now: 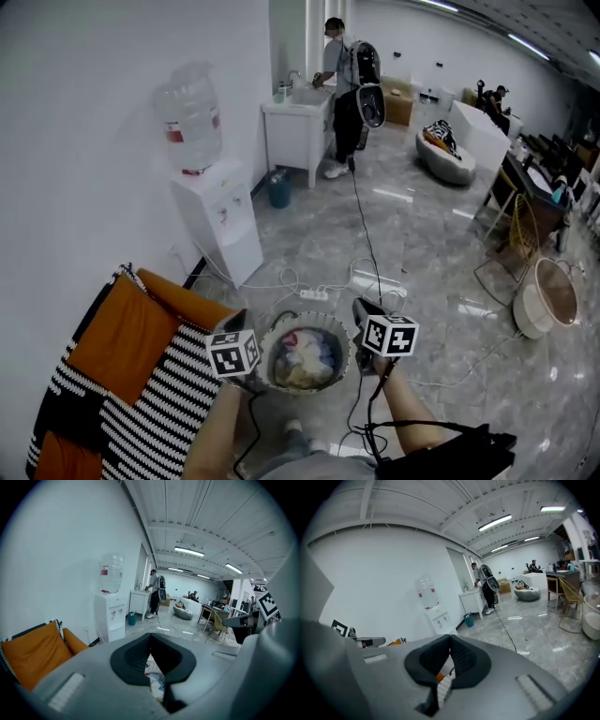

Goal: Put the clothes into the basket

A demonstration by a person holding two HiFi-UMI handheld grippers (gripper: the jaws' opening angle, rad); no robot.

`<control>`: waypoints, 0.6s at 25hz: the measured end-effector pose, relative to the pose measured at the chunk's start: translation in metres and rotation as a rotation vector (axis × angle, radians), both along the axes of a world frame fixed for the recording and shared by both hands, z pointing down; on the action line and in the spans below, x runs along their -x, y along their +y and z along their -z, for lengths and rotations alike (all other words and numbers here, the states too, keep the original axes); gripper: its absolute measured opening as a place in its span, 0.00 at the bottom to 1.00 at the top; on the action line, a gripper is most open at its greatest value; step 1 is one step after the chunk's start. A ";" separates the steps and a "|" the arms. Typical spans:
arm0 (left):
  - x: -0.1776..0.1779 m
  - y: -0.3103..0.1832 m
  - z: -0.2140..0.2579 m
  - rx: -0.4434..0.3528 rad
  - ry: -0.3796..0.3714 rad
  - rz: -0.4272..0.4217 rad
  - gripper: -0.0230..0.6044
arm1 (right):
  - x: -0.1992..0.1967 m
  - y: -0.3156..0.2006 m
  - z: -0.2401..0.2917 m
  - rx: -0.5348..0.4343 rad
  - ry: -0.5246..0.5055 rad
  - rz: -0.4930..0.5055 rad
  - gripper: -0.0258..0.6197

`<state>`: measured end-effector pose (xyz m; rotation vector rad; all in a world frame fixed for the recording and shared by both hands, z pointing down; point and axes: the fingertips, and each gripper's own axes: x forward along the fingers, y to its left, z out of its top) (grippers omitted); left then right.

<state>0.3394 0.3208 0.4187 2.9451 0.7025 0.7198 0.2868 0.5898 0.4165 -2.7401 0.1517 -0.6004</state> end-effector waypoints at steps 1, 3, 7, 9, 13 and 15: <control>-0.001 0.001 0.007 0.008 0.015 -0.002 0.05 | 0.002 0.003 0.007 0.005 0.009 -0.008 0.04; -0.003 0.002 0.019 0.022 0.041 -0.005 0.05 | 0.005 0.011 0.019 0.018 0.021 -0.025 0.04; -0.001 0.001 0.034 0.031 0.071 -0.002 0.05 | 0.016 0.026 0.029 0.032 0.025 -0.053 0.04; 0.000 -0.003 0.035 0.032 0.074 0.004 0.05 | 0.018 0.028 0.031 0.037 0.027 -0.057 0.04; 0.003 -0.009 0.035 0.029 0.077 0.011 0.05 | 0.019 0.024 0.032 0.035 0.034 -0.051 0.04; 0.002 -0.010 0.035 0.025 0.078 0.010 0.05 | 0.017 0.017 0.033 0.042 0.035 -0.033 0.04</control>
